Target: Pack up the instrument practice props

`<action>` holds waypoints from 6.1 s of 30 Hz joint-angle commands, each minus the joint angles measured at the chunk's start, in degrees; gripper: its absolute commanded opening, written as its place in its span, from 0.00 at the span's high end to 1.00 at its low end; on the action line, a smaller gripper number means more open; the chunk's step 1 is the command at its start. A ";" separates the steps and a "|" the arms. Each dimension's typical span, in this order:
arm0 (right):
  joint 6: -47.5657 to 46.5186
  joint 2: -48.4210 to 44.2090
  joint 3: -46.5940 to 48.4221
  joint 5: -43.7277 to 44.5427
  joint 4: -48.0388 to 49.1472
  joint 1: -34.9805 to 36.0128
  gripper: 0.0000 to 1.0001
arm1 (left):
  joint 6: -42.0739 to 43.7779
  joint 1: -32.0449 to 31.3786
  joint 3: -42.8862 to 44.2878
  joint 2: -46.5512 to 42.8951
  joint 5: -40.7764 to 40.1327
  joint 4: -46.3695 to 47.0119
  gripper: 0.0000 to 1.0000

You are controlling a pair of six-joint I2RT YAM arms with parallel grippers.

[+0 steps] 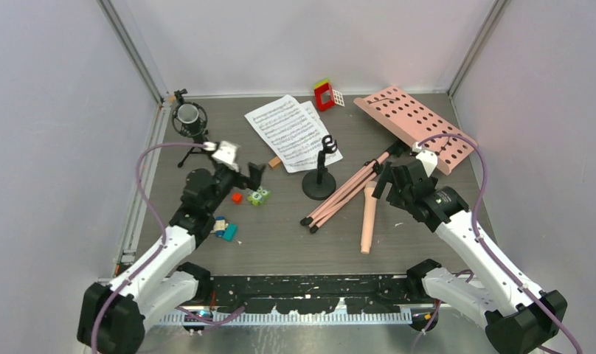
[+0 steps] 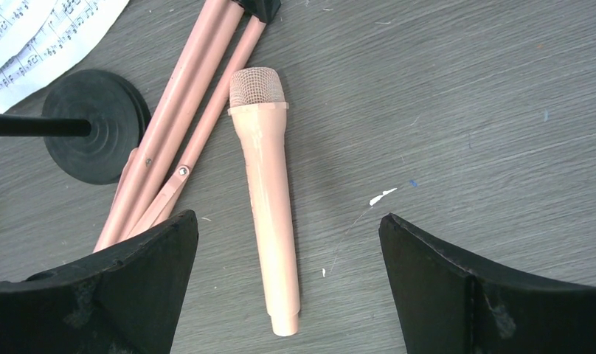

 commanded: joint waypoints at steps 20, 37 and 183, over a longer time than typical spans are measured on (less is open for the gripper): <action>-3.10 -0.52 0.40 -1.39 1.05 0.06 0.03 | 5.80 16.59 -6.51 8.12 -34.20 26.37 0.00; -4.26 -2.90 0.67 -3.50 1.89 0.03 0.03 | 2.62 17.51 -3.13 -18.83 -27.31 -1.85 0.00; -9.05 -24.71 -5.39 -29.81 30.53 0.01 0.03 | -22.14 24.48 49.00 6.06 43.26 -1.79 0.73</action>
